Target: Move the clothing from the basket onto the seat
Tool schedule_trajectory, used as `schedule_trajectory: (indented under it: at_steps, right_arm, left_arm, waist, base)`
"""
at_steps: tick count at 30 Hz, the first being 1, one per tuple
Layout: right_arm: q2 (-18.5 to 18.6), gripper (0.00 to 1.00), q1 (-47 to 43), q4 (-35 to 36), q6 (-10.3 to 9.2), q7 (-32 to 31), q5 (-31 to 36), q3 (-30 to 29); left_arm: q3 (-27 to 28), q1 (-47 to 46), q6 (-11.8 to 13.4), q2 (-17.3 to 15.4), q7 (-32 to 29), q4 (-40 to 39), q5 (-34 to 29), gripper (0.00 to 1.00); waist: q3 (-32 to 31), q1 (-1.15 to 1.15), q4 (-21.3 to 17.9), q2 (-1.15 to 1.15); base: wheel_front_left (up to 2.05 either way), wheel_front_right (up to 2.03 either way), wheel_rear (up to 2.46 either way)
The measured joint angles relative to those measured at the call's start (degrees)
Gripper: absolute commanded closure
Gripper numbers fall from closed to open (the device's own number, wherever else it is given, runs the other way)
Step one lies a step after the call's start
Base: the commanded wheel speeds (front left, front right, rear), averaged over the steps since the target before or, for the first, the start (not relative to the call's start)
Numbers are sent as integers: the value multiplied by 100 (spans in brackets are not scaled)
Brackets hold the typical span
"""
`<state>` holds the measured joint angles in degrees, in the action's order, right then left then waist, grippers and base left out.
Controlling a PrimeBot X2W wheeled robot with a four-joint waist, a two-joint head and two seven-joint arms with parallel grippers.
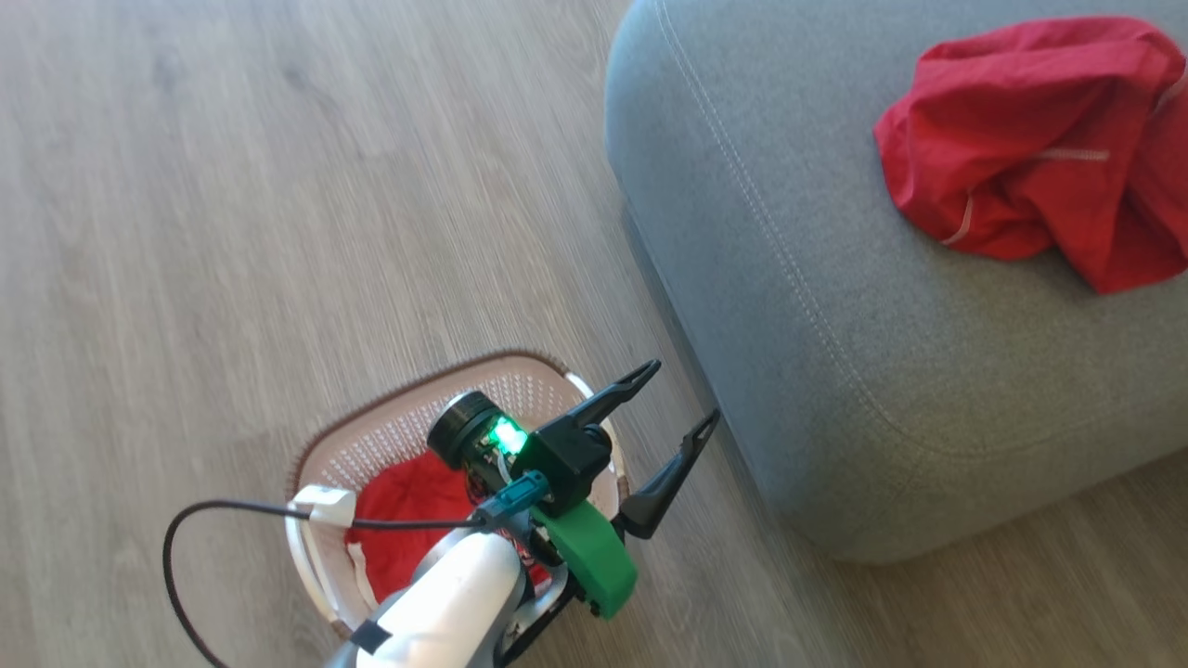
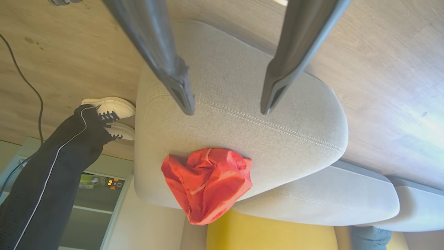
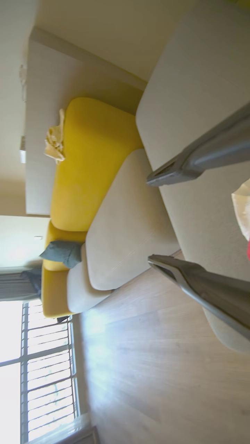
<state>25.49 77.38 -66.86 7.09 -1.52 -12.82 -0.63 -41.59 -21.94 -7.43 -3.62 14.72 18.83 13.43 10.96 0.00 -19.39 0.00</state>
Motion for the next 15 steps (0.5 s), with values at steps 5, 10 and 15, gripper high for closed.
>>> schedule_trajectory:
  at_steps: [5, 10, 15]
  right_arm:
    - [197, 0, -44, 660, 0, 411, -573, 299]
    - [377, 0, -319, 1408, 0, 680, -1220, 560]
    - [513, 0, -985, 2345, 0, 816, -1763, 942]
  left_arm:
    - [98, 170, 7, 23, 0, -183, 198, 0]
    - [298, 415, 141, 41, 0, -389, 375, 0]
    - [426, 443, 185, 43, 0, -506, 433, 0]
  waist:
    - [-377, 0, 93, 0]
    - [-682, 0, 179, 0]
    - [-855, 0, 311, 0]
  base:
    - [0, 0, 0]
    - [0, 0, 0]
    - [0, 0, 0]
